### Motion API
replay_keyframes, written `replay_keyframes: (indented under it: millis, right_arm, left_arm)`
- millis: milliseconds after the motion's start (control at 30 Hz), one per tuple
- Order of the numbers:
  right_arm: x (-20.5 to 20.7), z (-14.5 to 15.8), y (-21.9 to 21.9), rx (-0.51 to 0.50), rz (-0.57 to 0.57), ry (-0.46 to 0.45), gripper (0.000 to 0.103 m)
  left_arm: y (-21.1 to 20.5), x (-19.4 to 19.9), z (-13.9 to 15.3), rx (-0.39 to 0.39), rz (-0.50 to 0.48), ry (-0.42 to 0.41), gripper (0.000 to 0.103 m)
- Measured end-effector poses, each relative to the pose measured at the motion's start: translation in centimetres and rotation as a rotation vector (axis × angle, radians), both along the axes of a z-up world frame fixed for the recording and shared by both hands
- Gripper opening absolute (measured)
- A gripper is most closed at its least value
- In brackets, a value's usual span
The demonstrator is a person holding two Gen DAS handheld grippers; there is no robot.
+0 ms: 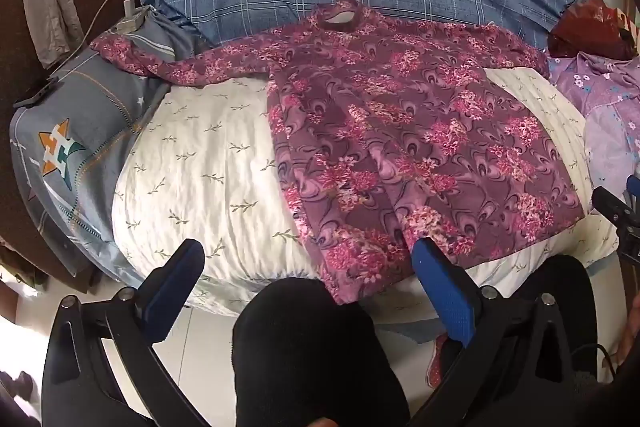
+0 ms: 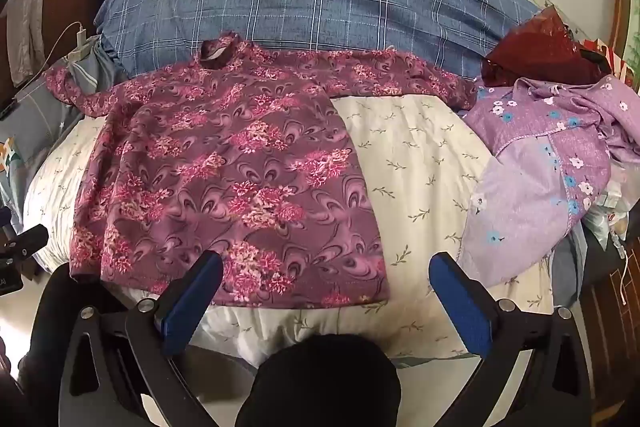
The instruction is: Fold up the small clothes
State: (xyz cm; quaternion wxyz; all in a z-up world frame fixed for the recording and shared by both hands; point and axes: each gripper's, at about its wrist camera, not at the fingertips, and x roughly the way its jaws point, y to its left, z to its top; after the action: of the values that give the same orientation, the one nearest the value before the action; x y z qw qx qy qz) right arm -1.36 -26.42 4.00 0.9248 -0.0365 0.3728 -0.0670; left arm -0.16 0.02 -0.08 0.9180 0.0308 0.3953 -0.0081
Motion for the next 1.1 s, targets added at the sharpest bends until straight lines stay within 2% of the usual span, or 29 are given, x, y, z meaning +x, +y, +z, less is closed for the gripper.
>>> replay_keyframes:
  millis: [133, 200, 433, 800, 1100]
  right_arm:
    - [0.2, -0.1, 0.0, -0.015, 0.007, 0.002, 0.103]
    - [-0.9, -0.2, 0.0, -0.016, 0.013, -0.024, 0.103]
    - [-0.4, -0.2, -0.4, -0.01, 0.0, 0.02, 0.103]
    - [-0.3, -0.6, -0.6, -0.018, 0.019, 0.04, 0.103]
    - [0.1, -0.4, -1.1, -0.04, 0.044, 0.058, 0.103]
  left_arm:
    - [0.5, -0.7, -0.1, 0.008, -0.015, 0.016, 0.103]
    - [0.7, -1.1, 0.5, 0.013, -0.023, 0.014, 0.103]
    - [0.7, -1.2, 0.6, 0.021, -0.031, -0.001, 0.103]
    - [1.1, -1.1, 0.6, -0.006, -0.034, -0.005, 0.103]
    - [1.3, -0.6, 0.5, -0.014, -0.045, 0.021, 0.103]
